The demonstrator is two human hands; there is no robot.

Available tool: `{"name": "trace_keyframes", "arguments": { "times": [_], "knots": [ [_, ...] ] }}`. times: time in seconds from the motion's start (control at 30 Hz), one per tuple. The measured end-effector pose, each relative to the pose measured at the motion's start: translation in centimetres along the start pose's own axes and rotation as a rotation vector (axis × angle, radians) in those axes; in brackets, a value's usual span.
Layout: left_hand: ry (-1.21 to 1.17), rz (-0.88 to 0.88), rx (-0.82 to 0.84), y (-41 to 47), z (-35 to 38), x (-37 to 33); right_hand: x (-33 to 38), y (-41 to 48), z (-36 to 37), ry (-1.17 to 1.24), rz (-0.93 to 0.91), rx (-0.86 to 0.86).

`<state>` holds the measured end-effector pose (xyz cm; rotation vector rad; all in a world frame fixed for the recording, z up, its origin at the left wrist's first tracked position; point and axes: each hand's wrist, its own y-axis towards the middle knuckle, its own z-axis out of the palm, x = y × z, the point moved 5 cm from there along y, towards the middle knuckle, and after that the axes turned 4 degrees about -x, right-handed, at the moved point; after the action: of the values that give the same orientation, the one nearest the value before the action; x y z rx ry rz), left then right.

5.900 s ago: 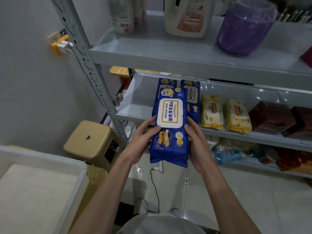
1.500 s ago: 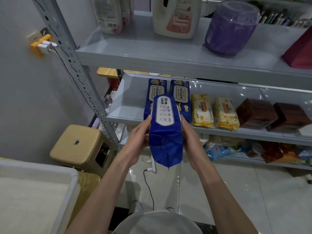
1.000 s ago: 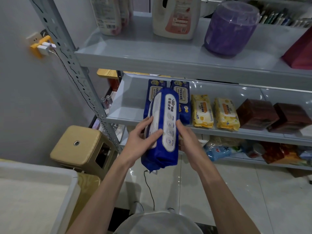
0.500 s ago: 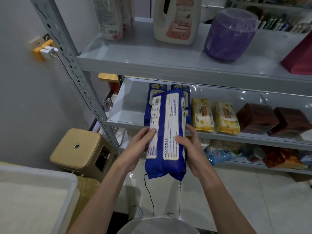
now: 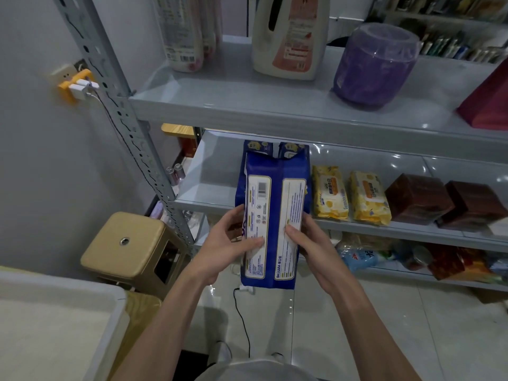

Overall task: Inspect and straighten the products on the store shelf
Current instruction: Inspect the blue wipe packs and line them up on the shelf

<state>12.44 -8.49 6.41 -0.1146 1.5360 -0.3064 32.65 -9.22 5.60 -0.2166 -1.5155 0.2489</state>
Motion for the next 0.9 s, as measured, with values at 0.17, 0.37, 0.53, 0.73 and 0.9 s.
{"name": "trace_keyframes", "arguments": {
  "times": [0.17,0.37,0.53,0.73,0.9],
  "knots": [
    [-0.007,0.022,-0.001,-0.1,-0.4,-0.1,-0.1,-0.1,-0.1,0.013,-0.015,0.020],
    [0.030,0.039,-0.029,-0.2,-0.8,-0.5,-0.1,0.2,-0.5,0.074,-0.013,0.052],
    [0.036,0.065,-0.014,-0.3,-0.7,-1.1,-0.3,0.4,-0.6,0.104,-0.015,0.074],
    [0.024,0.053,0.012,-0.1,-0.5,-1.1,-0.1,0.2,-0.5,0.082,-0.037,0.055],
    [-0.019,0.044,0.014,-0.1,-0.6,-0.9,0.9,-0.3,0.1,-0.013,-0.106,0.054]
  ]
}}
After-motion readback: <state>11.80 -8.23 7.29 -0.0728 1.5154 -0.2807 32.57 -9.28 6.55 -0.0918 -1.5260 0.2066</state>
